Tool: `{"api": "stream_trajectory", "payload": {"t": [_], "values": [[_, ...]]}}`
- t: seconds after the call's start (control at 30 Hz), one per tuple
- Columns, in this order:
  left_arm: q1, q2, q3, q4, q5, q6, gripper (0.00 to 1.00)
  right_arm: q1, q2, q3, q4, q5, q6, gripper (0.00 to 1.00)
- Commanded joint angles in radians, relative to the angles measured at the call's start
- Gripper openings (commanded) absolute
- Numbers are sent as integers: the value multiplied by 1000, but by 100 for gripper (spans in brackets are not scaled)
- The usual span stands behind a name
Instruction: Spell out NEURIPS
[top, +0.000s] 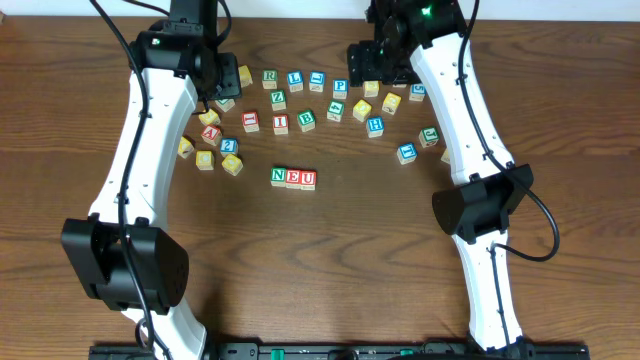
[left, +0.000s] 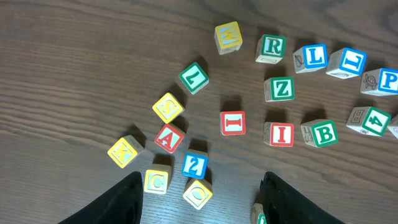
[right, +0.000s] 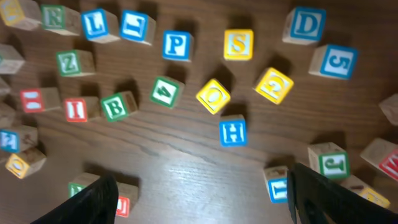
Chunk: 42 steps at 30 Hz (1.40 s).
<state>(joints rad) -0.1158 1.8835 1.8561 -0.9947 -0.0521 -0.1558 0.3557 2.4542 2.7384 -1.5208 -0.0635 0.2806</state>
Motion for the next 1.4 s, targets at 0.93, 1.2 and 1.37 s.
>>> {"api": "stream_trajectory", "payload": {"t": [0.93,1.2,1.37], "values": [[-3,0,6,-22,-8,13,61,-103,-8,-6,-94,54,11,87],[-3,0,6,-23,-8,13,61,-84,-8,-6,-64,54,10,87],[-3,0,-3,-11,-8,13,61,-71,-8,-6,-42,53,11,87]]}}
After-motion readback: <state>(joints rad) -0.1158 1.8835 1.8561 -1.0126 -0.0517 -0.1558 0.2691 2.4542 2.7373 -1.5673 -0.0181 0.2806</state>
